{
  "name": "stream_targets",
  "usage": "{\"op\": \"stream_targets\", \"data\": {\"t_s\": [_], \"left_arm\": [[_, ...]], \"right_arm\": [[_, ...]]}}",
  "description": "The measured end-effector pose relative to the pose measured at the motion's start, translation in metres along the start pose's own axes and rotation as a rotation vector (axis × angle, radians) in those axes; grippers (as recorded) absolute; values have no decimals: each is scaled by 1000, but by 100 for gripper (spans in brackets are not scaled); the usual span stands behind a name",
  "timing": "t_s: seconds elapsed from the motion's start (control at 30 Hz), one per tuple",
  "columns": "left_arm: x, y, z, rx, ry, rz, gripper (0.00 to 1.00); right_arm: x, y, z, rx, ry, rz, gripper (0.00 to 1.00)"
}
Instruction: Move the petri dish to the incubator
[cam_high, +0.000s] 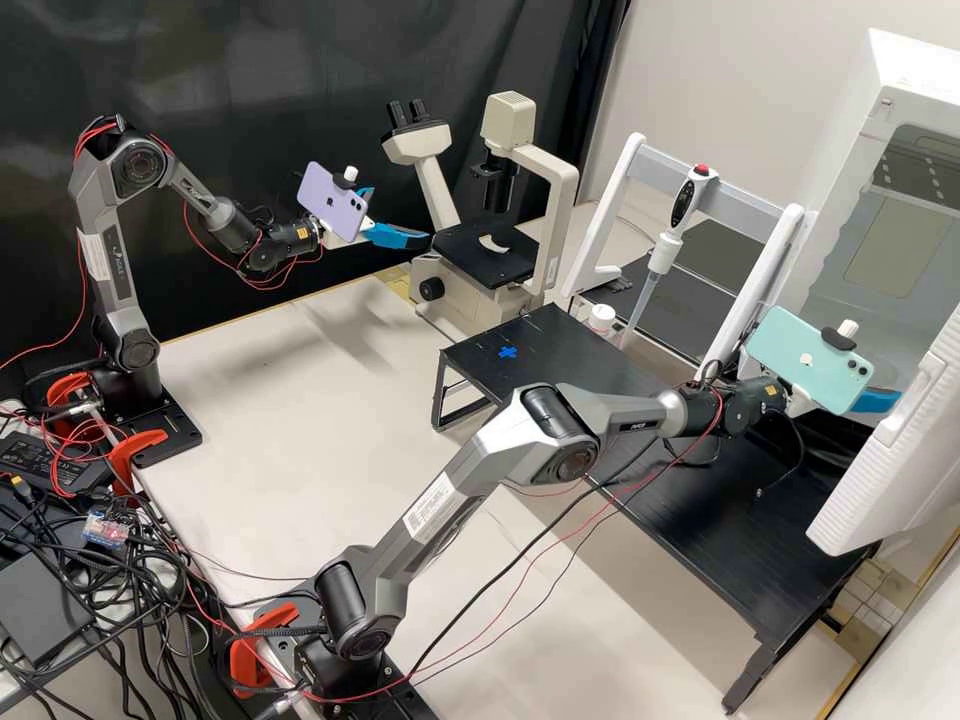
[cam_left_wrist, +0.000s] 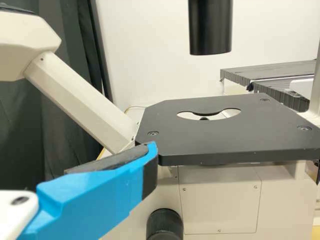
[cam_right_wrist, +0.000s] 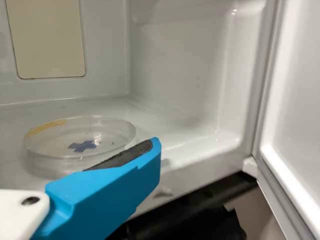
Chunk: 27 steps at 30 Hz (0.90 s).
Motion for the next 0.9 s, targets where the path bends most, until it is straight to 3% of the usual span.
{"op": "stream_targets", "data": {"t_s": [0.03, 0.07, 0.33, 0.6, 0.9], "left_arm": [[0, 0, 0, 0, 0, 0, 100], [0, 0, 0, 0, 0, 0, 100], [0, 0, 0, 0, 0, 0, 100], [0, 0, 0, 0, 0, 0, 100], [0, 0, 0, 0, 0, 0, 100]], "right_arm": [[-4, 2, 1, 7, 1, 6, 100], [-10, 3, 6, 49, -8, 16, 100], [-66, 11, 32, 101, -32, 83, 100], [-128, 3, 33, 81, 35, 140, 100], [-225, -20, 12, 60, 196, 209, 100]]}}
